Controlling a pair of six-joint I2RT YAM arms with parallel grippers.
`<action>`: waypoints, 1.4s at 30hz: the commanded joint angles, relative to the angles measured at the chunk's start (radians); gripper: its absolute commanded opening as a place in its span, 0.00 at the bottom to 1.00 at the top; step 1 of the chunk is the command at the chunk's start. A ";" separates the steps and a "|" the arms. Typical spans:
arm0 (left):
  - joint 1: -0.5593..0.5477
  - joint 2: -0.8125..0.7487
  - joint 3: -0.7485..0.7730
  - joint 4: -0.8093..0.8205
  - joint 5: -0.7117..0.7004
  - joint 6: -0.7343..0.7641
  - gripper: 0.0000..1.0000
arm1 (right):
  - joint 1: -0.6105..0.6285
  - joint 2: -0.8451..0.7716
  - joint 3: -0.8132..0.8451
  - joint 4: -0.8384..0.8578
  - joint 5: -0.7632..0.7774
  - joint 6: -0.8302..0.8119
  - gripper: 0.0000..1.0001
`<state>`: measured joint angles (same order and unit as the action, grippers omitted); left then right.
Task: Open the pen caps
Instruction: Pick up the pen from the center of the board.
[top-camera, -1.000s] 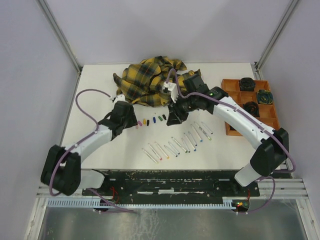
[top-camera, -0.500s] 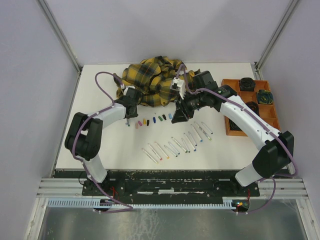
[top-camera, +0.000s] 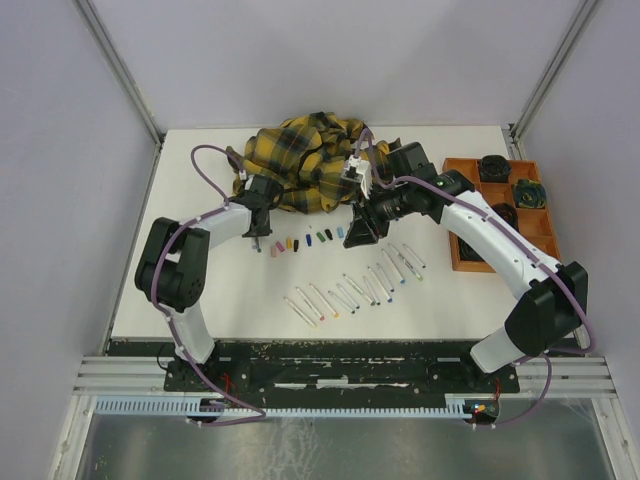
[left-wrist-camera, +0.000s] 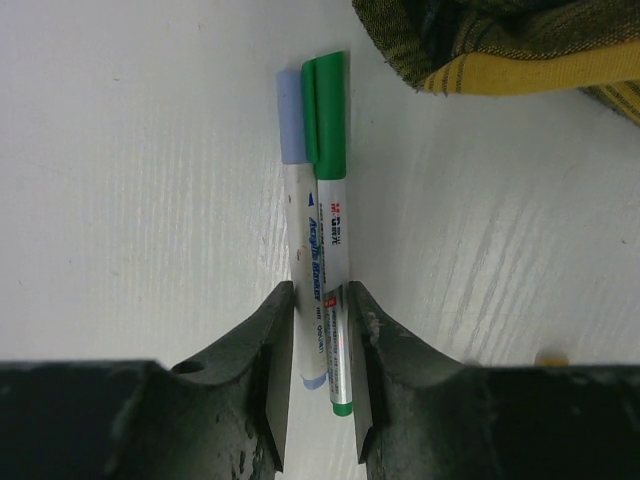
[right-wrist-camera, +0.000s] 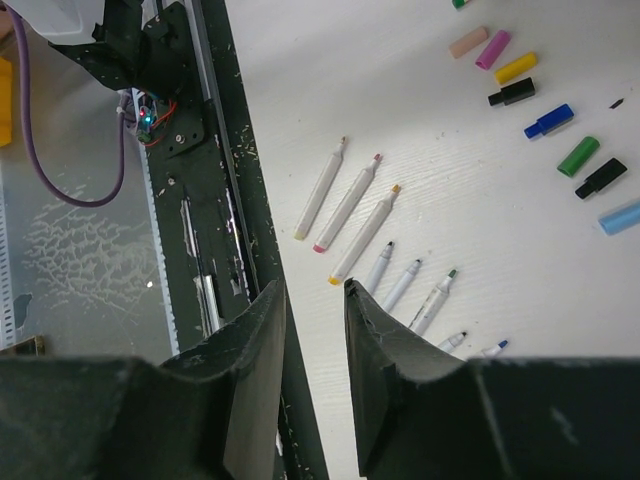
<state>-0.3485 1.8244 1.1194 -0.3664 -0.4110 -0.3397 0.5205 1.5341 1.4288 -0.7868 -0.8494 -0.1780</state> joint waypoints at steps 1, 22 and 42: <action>0.003 -0.009 0.028 0.009 -0.015 0.040 0.34 | -0.007 -0.036 -0.001 0.026 -0.037 -0.015 0.37; 0.003 -0.079 0.024 0.012 0.025 0.012 0.31 | -0.011 -0.036 -0.004 0.029 -0.048 -0.011 0.38; 0.004 -0.002 0.030 0.023 0.040 0.016 0.21 | -0.019 -0.038 -0.005 0.032 -0.057 -0.008 0.38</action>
<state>-0.3481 1.8114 1.1194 -0.3683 -0.3813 -0.3401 0.5076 1.5341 1.4242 -0.7860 -0.8783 -0.1776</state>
